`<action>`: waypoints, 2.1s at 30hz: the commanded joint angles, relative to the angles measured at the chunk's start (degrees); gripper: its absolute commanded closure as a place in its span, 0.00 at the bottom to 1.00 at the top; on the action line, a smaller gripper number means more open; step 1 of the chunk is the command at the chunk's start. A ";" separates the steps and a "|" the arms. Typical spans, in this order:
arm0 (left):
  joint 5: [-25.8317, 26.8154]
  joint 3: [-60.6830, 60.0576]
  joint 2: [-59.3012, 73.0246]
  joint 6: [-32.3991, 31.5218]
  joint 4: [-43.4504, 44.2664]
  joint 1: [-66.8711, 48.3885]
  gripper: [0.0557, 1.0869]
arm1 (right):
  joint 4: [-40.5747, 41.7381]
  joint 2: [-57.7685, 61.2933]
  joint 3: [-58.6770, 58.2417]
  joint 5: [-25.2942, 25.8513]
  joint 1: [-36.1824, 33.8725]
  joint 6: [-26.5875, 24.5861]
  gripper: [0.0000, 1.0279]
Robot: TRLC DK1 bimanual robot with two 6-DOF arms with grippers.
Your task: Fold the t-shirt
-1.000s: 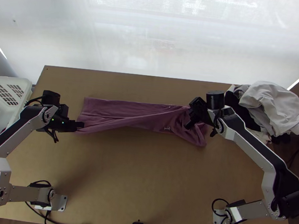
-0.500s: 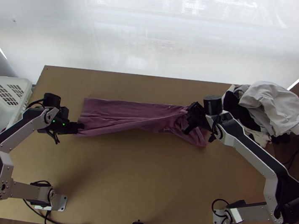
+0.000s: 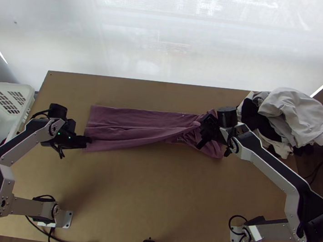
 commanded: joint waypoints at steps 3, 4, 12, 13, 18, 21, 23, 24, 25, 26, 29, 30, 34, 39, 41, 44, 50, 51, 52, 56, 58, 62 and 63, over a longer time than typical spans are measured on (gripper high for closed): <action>0.19 -1.66 0.61 -0.03 1.49 -0.67 0.65 | 0.05 -0.27 -0.05 -0.03 0.10 -0.09 0.97; 0.19 -1.92 0.61 0.06 2.02 -0.67 0.65 | 0.05 -0.36 -0.05 -0.03 0.10 0.00 0.97; -0.25 -2.89 0.61 0.50 4.74 -0.58 0.97 | 0.05 -0.54 -0.13 -0.03 0.10 0.00 0.97; -0.25 -2.63 0.61 0.50 4.74 -0.58 0.97 | 0.05 -0.63 -0.22 -0.03 0.10 0.00 0.97; -0.17 1.07 -0.62 -0.38 3.34 -0.50 0.97 | 0.05 -0.36 0.39 -0.03 -0.16 -0.09 0.97; -0.17 5.11 -0.53 -1.26 1.49 -0.32 0.97 | 1.55 0.61 1.54 -0.03 -0.60 -0.26 0.97; -0.17 8.10 0.26 -1.79 0.26 -0.06 0.97 | 2.87 1.57 2.77 -0.03 -0.95 -0.44 0.97; -0.17 9.59 0.70 -1.88 -0.53 0.03 0.97 | 2.87 2.45 3.82 -0.03 -1.13 -0.53 0.97; -0.17 10.82 1.14 -1.97 -1.06 0.12 0.97 | 2.87 3.33 4.96 -0.03 -1.21 -0.53 0.97; -0.17 11.96 1.58 -2.05 -1.41 0.21 0.97 | 2.87 4.21 6.11 -0.03 -1.39 -0.61 0.97; -0.17 14.78 2.63 -2.41 -2.64 0.38 0.97 | 2.87 7.11 9.53 -0.03 -1.74 -1.14 0.97; -0.08 15.39 2.81 -2.58 -2.99 0.47 0.97 | 2.87 8.08 10.50 -0.03 -2.01 -1.32 0.97; -0.08 17.77 3.69 -3.20 -4.49 1.35 0.97 | 2.87 11.86 14.10 -0.03 -2.88 -2.02 0.97; 0.01 21.02 6.41 -4.51 -4.49 3.02 0.97 | 2.87 15.99 16.65 -0.03 -3.94 -2.99 0.97; 0.01 23.21 8.35 -5.04 -4.49 3.28 0.97 | 2.95 17.39 17.18 -0.03 -4.47 -3.43 0.97; -0.08 27.17 11.69 -5.66 -4.31 3.28 0.97 | 2.95 19.15 17.97 -0.03 -5.34 -4.13 0.97; -0.25 34.99 19.24 -6.54 -4.22 2.40 0.97 | 2.95 21.17 18.67 -0.03 -7.19 -5.27 0.97; -0.25 36.05 20.30 -6.54 -4.22 2.14 0.97 | 2.95 21.35 18.76 -0.03 -7.45 -5.45 0.97; -0.43 36.93 21.27 -6.54 -4.22 1.96 0.97 | 2.95 21.61 19.03 -0.03 -7.72 -5.62 0.97; -0.69 38.51 24.52 -6.54 -4.40 1.44 0.97 | 2.95 22.84 20.34 -0.03 -8.16 -6.15 0.97; -0.87 38.42 25.40 -6.54 -4.49 1.44 0.97 | 2.95 23.46 21.05 -0.03 -8.07 -6.24 0.97; -1.05 37.80 26.72 -6.54 -4.49 1.53 0.97 | 2.78 25.13 22.72 -0.03 -7.81 -6.15 0.97; -1.05 37.80 27.07 -6.54 -4.49 1.53 0.97 | 2.78 25.65 23.07 -0.03 -7.72 -6.15 0.97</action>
